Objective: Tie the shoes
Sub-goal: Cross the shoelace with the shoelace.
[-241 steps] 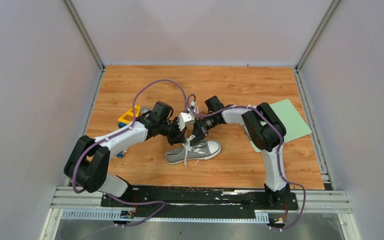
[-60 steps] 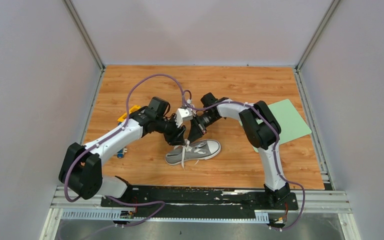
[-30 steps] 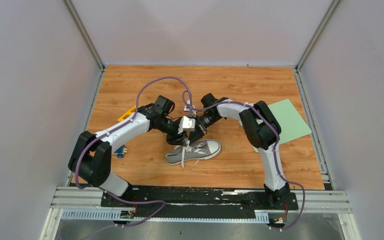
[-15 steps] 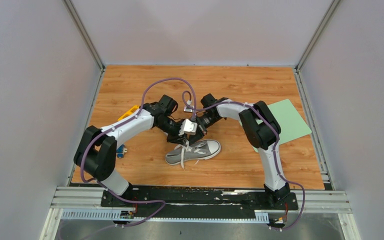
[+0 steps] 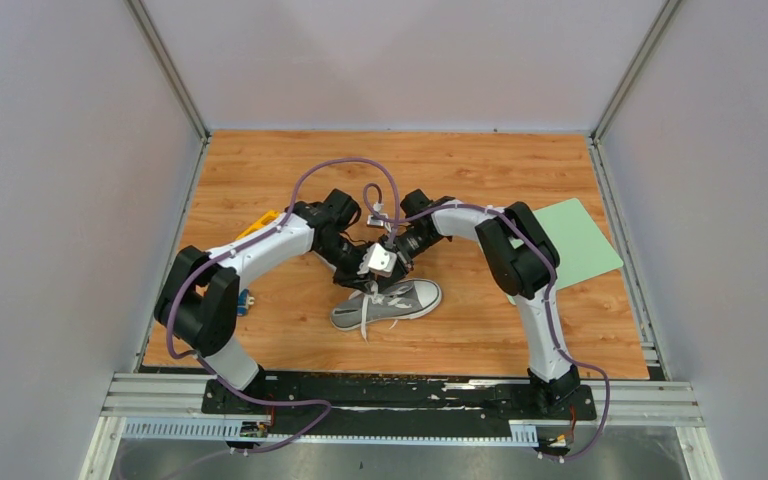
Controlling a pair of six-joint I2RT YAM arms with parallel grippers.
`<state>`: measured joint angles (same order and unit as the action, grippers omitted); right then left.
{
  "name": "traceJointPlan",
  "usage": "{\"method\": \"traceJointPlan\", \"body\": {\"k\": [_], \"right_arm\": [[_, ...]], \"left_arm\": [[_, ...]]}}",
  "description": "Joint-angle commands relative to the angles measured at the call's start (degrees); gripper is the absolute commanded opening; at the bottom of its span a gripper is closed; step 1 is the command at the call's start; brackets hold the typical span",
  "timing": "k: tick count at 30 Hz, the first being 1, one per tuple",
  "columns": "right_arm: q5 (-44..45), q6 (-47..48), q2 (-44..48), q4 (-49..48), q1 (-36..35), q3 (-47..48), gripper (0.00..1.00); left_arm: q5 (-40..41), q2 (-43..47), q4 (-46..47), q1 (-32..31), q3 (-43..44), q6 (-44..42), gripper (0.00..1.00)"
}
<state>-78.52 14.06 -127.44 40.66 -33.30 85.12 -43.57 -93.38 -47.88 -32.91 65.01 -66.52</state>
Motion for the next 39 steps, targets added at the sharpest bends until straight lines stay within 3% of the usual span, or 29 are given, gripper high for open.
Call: {"method": "traceJointPlan", "body": {"k": [1, 11, 25, 39], "right_arm": [[-2.4, 1.7, -0.7, -0.7, -0.4, 0.7, 0.06], [-2.1, 1.7, -1.1, -0.5, -0.5, 0.7, 0.06], [-3.0, 1.7, -1.2, -0.2, -1.2, 0.8, 0.14], [-6.0, 1.7, -3.4, 0.2, -2.2, 2.7, 0.16]], "left_arm": [[-0.8, -0.4, -0.5, -1.0, 1.5, -2.2, 0.33], [-0.2, -0.1, -0.2, -1.0, 1.7, -0.2, 0.00], [2.8, 8.4, 13.3, -1.0, -6.1, 24.9, 0.00], [8.9, 11.2, 22.4, -0.9, -12.7, 40.1, 0.00]]}}
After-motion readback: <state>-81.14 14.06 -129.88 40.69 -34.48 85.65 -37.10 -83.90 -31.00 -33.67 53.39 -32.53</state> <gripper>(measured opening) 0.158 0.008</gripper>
